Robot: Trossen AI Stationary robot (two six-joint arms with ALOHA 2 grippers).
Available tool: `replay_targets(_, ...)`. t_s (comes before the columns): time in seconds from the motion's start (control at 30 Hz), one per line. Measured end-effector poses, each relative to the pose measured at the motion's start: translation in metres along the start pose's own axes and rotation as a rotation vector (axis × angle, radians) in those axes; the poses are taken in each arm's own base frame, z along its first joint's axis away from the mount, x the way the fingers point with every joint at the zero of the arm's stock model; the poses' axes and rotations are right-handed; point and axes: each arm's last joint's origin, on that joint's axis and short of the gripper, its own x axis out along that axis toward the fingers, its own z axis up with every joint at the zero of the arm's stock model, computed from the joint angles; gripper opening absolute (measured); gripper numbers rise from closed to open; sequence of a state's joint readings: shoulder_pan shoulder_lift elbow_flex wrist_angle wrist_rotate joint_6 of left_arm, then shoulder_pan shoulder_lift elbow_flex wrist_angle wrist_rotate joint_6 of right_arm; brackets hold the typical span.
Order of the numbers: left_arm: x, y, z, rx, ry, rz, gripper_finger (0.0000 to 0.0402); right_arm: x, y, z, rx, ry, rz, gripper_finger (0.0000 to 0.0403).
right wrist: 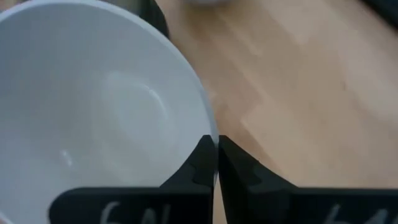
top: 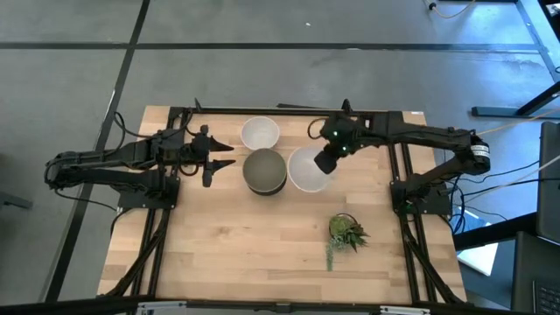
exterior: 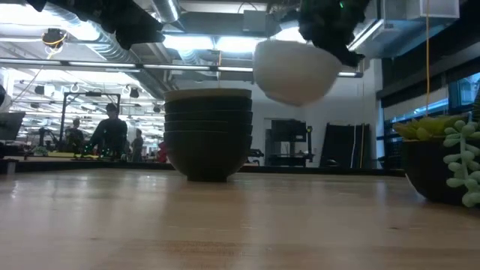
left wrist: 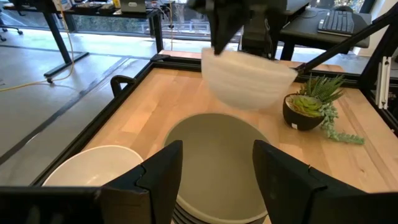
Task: Nest bowls inside each other
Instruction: Stack the right white bowl on top of the gray bowl
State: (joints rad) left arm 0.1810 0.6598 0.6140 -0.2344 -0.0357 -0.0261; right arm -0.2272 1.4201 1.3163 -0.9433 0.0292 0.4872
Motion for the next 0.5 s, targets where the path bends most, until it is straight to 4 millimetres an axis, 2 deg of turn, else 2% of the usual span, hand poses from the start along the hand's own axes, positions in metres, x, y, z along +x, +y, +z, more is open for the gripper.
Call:
replay_targets(0.1,0.000,0.000,0.000,0.000,0.000,0.000,0.0190,-0.014,0.010,0.019,-0.048,-0.042,0.019,0.0008)
replay_targets(0.23,0.000,0.000,0.000,0.000,0.001,0.000,0.0190,-0.022,0.024,0.047,-0.120,-0.084,0.035,0.0008)
replay_targets(0.5,0.000,0.000,-0.001,-0.019,0.006,0.000,0.0190,0.000,0.052,0.090,-0.265,0.019,0.004,0.0008)
